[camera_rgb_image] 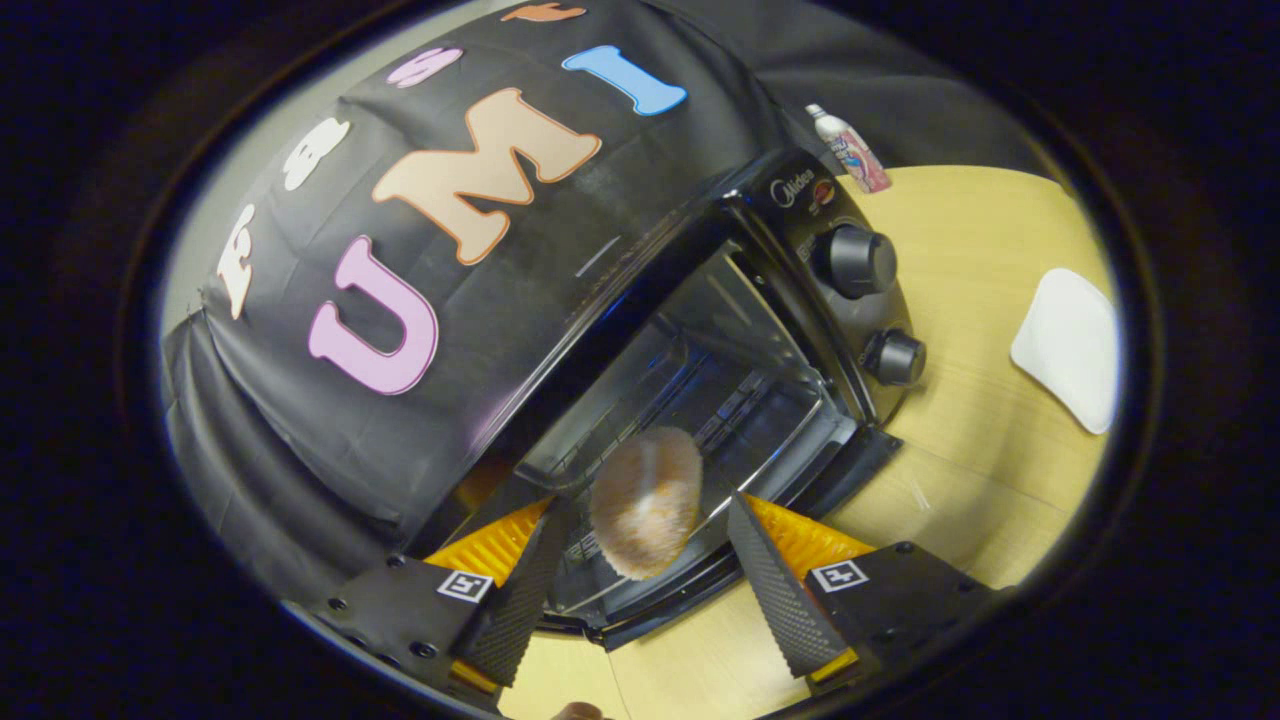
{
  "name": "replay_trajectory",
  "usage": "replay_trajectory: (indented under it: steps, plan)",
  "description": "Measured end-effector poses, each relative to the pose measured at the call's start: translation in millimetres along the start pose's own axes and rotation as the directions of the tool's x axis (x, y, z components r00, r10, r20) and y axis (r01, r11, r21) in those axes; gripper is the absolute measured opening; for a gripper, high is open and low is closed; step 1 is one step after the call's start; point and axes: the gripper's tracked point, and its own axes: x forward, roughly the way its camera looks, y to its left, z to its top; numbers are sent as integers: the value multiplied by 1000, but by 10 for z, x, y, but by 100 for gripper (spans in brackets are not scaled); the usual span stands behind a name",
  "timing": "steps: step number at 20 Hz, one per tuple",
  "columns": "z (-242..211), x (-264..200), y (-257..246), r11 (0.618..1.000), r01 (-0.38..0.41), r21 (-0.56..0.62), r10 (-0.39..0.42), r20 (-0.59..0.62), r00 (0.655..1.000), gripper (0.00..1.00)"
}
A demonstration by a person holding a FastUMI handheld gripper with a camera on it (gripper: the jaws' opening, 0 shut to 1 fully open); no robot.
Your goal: Open the toaster oven, put the food inside, and close the toaster oven door.
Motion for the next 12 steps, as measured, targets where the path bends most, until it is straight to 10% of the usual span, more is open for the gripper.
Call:
replay_trajectory:
  steps: [12]
  plan:
    - [-99, -1059, -268, 961, 39, -275, -61, -70, 996, 100]
